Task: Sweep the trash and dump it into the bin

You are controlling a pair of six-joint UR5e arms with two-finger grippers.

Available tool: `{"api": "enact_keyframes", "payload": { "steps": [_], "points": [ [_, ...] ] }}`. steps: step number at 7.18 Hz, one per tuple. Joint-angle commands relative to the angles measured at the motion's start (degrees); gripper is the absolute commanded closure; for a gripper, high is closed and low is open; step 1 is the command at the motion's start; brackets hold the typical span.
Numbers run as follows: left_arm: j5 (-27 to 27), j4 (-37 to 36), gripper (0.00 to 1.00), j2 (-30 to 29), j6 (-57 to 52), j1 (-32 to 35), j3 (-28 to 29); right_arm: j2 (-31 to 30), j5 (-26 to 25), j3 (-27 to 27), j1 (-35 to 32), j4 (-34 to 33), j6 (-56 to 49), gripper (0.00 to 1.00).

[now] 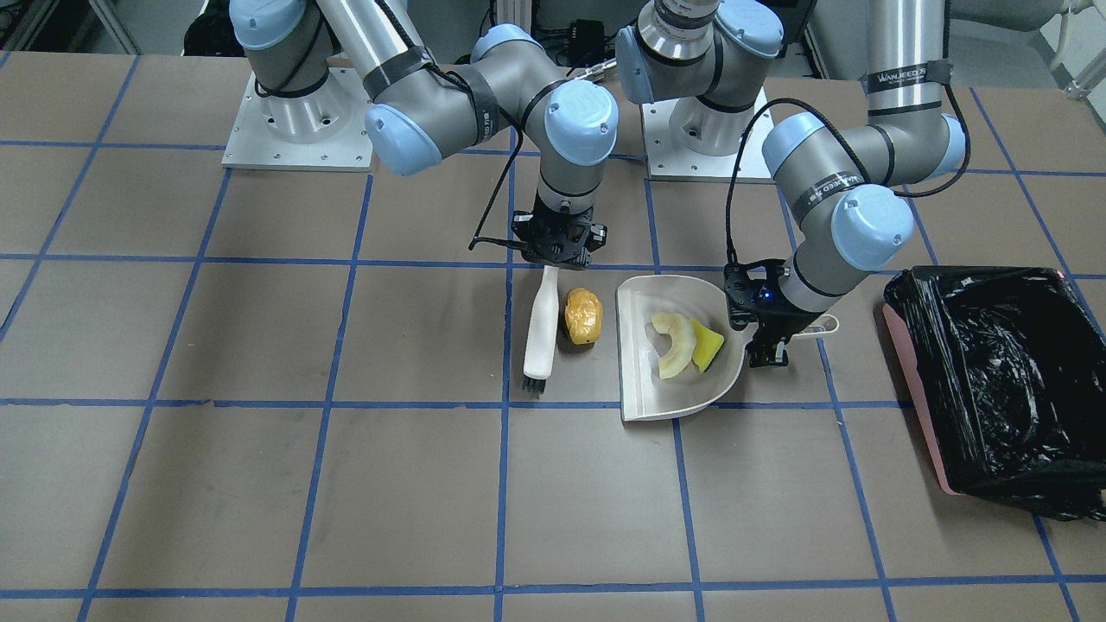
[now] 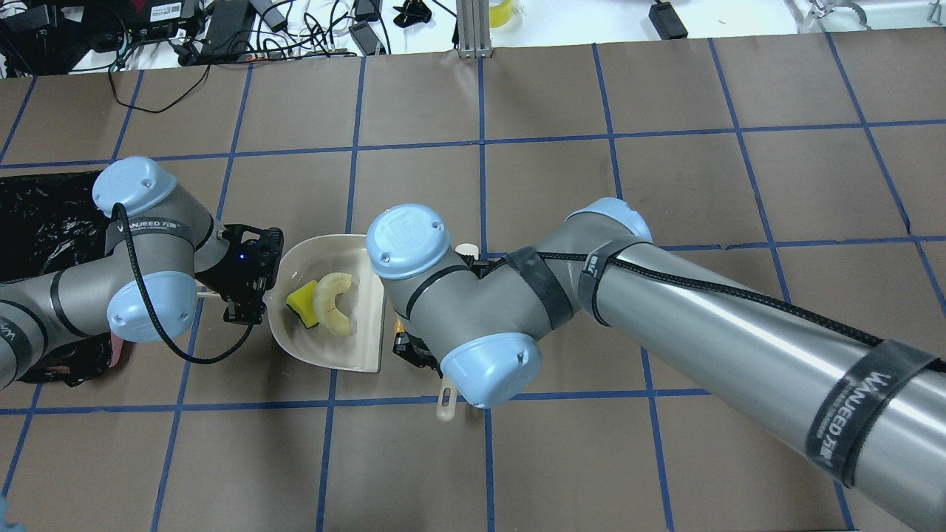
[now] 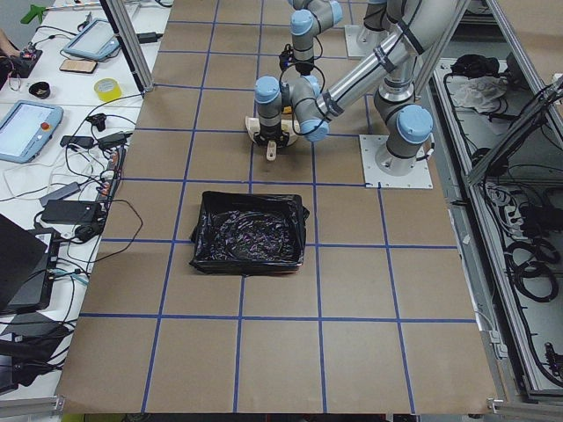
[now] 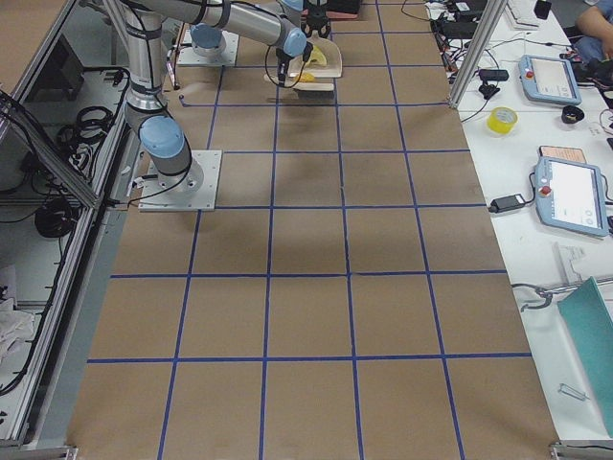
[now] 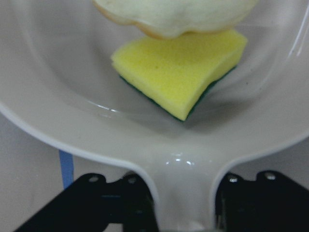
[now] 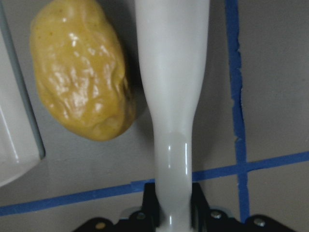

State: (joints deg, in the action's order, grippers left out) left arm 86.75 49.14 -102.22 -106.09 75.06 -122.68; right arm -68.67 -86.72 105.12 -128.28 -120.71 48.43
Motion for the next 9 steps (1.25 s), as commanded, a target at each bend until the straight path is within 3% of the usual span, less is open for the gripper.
{"api": "enact_keyframes", "payload": {
  "steps": [1, 4, 9],
  "points": [
    [0.0, -0.01, 1.0, 0.0, -0.08, 0.0, 0.16, 2.47, 5.65, -4.8, -1.8, -3.82, 9.87, 1.0],
    [0.0, -0.1, 1.0, 0.0, 0.01, -0.09, 0.42, 11.24, 7.97, -20.26, -5.57, -1.02, 18.78, 1.0],
    [-0.09, -0.27, 1.0, 0.0, -0.52, -0.35, 1.21, 10.14, 4.74, -22.06, -4.0, 6.53, 17.15, 1.0]
  ]
}}
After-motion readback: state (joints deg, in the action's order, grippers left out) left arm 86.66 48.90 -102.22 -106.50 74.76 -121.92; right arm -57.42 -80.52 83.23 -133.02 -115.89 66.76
